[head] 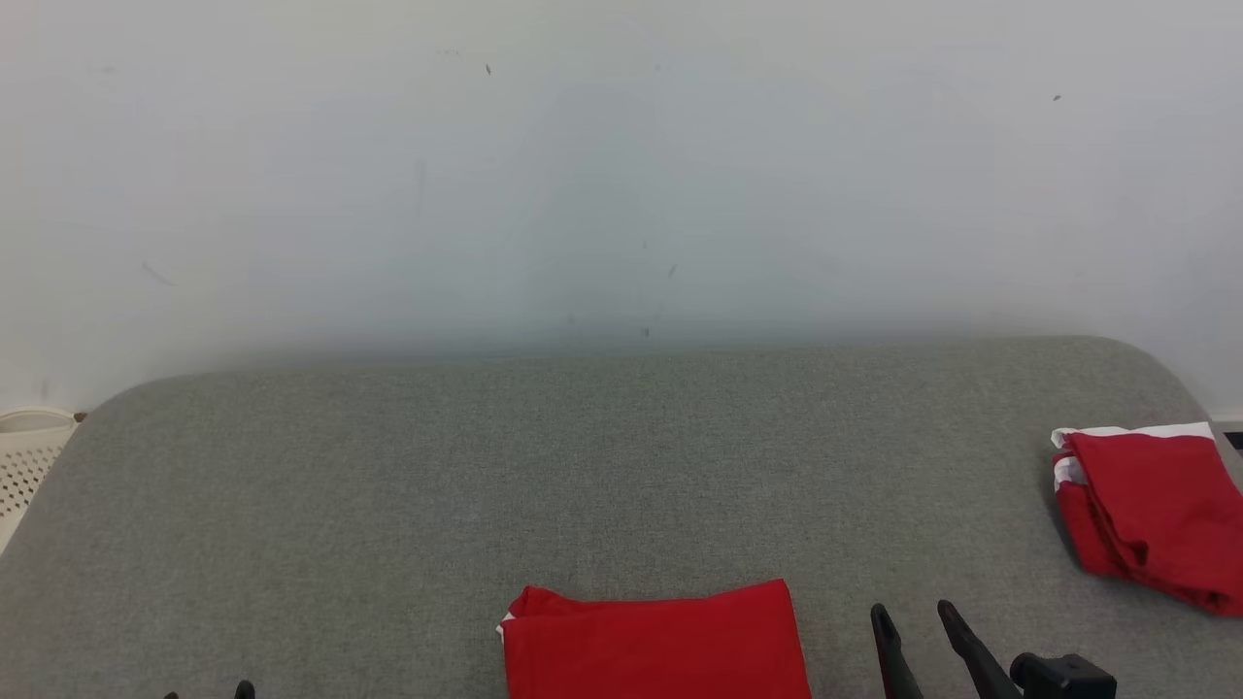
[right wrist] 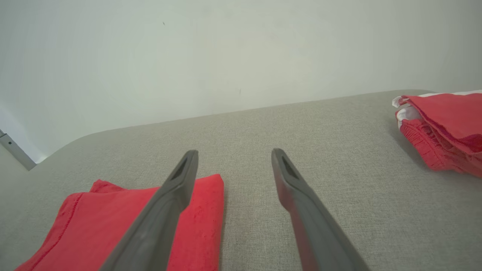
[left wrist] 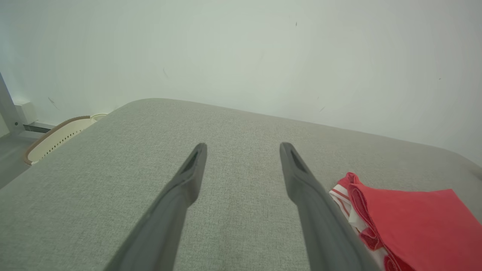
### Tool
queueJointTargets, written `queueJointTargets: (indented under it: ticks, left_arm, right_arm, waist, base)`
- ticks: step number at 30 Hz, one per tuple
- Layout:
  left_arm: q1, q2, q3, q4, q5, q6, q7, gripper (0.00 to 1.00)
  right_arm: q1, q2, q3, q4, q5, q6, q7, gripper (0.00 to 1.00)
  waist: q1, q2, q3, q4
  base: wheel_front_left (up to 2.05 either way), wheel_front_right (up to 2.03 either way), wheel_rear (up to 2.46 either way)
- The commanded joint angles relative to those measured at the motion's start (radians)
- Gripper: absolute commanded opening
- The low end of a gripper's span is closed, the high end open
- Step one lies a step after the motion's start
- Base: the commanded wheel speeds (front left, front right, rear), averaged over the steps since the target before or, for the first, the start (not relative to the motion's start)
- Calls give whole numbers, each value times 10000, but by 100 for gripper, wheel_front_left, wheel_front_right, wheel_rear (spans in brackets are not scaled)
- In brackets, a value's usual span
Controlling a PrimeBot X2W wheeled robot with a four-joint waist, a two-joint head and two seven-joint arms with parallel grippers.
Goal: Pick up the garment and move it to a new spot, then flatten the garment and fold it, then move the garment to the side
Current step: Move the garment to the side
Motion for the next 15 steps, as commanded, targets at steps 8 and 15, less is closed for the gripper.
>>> queueJointTargets:
  ticks: [8, 15]
  left_arm:
    - [-117, 134, -168, 223, 202, 18, -29, 100]
    - [-672, 152, -553, 446, 254, 18, -29, 100]
  right_arm:
    - [-630, 0, -680, 527, 1067, -22, 3852, 100]
    - [-2004, 15, -805, 532, 1519, -22, 7392, 100]
  waist:
    - [0, 0, 55, -40]
    - [0, 0, 298, 412]
  base:
    - [0, 0, 0]
    - [0, 0, 0]
